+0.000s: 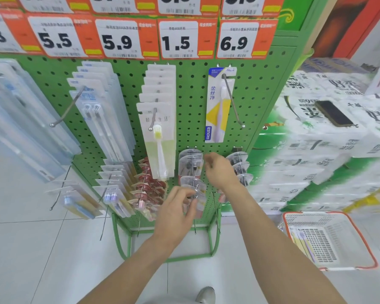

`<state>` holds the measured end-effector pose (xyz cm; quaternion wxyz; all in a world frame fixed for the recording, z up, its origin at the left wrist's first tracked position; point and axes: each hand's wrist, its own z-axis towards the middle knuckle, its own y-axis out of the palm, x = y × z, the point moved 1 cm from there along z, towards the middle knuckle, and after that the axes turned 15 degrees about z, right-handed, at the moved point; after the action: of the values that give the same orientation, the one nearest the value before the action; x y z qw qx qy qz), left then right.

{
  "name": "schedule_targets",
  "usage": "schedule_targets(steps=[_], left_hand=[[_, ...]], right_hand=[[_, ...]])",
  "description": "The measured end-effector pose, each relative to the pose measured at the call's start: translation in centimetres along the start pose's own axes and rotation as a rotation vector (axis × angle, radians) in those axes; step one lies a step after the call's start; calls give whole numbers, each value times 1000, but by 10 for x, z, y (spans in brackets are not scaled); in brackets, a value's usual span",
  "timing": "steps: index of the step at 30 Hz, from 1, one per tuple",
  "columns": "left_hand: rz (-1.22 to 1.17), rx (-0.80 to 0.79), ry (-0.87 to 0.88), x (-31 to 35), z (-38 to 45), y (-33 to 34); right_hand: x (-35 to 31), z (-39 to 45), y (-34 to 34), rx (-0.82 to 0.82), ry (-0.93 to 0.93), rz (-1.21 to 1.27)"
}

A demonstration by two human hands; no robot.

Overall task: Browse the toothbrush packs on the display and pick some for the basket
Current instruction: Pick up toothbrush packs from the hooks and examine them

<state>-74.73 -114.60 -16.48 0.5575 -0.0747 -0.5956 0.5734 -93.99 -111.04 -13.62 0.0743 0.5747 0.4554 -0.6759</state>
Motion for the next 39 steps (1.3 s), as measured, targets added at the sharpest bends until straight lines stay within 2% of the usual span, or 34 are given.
schedule_targets(steps=[3, 11, 15, 19, 30, 35, 39], left_hand=[[34, -29, 5, 1, 2, 3], [-12, -69, -21, 4, 3, 5], [4, -97, -24, 3, 3, 5], [13, -109, -14, 3, 3, 5], [32, -159, -22, 0, 1, 10], [33, -180, -14, 1, 1, 10], [66, -209, 4, 2, 2, 9]], right_hand=[[-1, 12, 4, -55, 13, -42], [6, 23, 15, 31, 20, 52], [6, 19, 16, 94, -37, 74], [2, 17, 14, 131, -124, -24], [-5, 24, 13, -52, -307, -239], [-6, 19, 17, -38, -253, -140], [-7, 18, 19, 7, -206, -195]])
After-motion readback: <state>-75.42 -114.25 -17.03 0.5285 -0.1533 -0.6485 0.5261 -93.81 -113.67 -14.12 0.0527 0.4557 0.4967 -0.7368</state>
